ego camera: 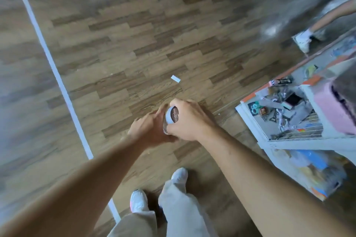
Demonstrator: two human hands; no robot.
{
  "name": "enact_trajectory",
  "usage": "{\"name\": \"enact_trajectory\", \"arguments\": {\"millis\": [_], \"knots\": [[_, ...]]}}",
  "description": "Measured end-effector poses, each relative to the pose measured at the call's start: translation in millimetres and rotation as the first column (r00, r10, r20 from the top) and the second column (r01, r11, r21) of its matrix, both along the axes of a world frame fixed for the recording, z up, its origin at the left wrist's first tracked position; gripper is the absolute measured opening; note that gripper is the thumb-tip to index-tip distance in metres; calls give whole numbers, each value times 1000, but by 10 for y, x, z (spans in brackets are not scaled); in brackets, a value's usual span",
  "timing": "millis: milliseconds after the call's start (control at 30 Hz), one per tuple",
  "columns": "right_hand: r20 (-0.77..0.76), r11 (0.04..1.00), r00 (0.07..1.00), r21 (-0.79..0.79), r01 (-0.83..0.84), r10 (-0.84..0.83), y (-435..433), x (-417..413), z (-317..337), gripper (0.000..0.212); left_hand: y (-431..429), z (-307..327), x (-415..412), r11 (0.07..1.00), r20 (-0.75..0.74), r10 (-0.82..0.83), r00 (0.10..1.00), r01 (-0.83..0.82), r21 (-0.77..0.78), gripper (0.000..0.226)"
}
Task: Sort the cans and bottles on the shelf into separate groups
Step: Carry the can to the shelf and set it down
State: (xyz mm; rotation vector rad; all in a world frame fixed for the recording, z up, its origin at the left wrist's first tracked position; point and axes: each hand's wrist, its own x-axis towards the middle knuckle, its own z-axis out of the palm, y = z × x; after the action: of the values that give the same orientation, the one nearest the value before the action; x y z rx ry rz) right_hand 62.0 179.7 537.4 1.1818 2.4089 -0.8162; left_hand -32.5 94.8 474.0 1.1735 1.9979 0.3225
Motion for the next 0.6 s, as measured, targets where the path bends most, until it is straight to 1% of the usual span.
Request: {"name": "enact_trajectory", "arguments": {"millis": [100,200,267,367,500,600], "knots": [[-38,999,999,40,11,-9,252,-46,322,55,266,214,-86,999,42,17,999,-19,50,83],[-105,998,994,60,31,-25,587,-89,508,53,614,346,-211,995,50,16,999,-21,96,74],[-169,996,984,66,61,-49,861,-118,632,53,878,500,-269,990,70,53,996,-61,126,59],[-269,991,957,51,122,-104,1314,-169,845,61,1306,780,-354,984,94,74,993,-88,153,39],[-453,975,872,23,219,-185,1935,-304,1099,70,1950,1200,-580,975,80,55,995,-71,211,33],[-611,957,749,-56,284,-258,2350,-471,1249,84,2368,1490,-816,955,74,57,996,-76,287,35]]}}
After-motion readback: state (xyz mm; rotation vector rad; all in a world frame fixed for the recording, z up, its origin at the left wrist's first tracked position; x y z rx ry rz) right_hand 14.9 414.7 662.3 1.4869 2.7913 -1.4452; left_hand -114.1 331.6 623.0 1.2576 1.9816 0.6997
